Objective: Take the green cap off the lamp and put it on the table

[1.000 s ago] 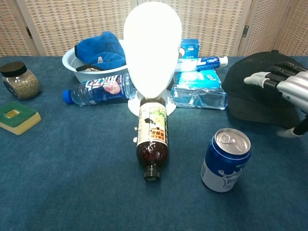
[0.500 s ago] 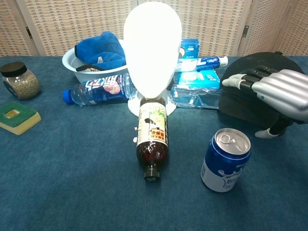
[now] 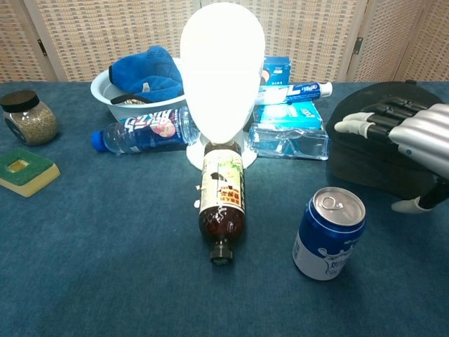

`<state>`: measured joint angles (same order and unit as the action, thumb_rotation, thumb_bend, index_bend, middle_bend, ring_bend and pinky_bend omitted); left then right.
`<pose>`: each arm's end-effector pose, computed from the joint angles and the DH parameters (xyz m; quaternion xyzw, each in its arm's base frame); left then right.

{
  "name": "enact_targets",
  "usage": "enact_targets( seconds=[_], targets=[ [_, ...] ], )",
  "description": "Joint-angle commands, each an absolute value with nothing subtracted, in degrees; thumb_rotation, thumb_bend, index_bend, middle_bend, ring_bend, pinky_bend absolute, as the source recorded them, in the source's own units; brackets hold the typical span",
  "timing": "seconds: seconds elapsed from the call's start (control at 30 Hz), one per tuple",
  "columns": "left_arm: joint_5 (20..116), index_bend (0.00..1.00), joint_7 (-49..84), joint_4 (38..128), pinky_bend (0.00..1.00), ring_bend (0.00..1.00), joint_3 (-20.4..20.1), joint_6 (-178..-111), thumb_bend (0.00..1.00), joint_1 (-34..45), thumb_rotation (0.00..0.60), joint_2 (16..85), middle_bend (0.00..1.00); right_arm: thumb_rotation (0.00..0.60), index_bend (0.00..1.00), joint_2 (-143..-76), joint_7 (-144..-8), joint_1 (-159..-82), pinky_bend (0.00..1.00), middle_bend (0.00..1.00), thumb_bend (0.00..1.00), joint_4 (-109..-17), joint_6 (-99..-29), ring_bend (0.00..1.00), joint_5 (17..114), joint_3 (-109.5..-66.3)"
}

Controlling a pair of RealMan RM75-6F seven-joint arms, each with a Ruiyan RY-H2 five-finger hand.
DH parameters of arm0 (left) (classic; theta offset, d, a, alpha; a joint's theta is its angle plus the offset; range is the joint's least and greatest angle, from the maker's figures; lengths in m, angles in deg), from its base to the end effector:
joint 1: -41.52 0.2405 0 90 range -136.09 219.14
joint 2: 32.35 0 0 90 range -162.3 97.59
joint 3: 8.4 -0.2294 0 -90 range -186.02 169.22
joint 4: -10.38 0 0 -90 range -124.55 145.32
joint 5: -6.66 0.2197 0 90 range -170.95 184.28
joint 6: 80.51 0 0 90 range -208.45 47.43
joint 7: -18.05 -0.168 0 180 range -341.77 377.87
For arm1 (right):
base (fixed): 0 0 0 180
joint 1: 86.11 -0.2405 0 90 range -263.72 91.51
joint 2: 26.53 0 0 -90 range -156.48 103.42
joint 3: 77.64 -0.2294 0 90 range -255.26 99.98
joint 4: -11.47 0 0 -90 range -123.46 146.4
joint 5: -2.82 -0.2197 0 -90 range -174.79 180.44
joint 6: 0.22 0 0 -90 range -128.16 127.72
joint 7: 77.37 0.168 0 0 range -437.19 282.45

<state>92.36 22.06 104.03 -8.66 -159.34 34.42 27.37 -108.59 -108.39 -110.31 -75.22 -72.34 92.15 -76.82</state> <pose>-0.2999 0.2018 0.1356 -0.6231 -0.4286 -0.3527 0.5510 -0.1935 -0.2580 0.0042 0.7872 -0.1912 0.3233 0.4891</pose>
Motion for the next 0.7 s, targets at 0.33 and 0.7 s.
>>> enact_targets(
  seconds=[0.33,0.7],
  targets=[
    [92.5,0.26,21.2,104.8,0.0,0.16,-8.6,-158.9,0.23,33.9,0.6,27.2,0.17,0.6,0.0,-106.0,-106.6,-107.1,0.0,0.0,0.0,-76.4,-73.3,0.0,92.7,-74.5],
    [92.6,0.26,21.3,105.0,0.0,0.16,-8.6,-159.6,0.23,34.3,0.6,26.8,0.17,0.6,0.0,-105.7,-109.0,-105.4,0.0,0.0,0.0,-77.1,-76.5,0.0,93.9,-75.8]
  ],
)
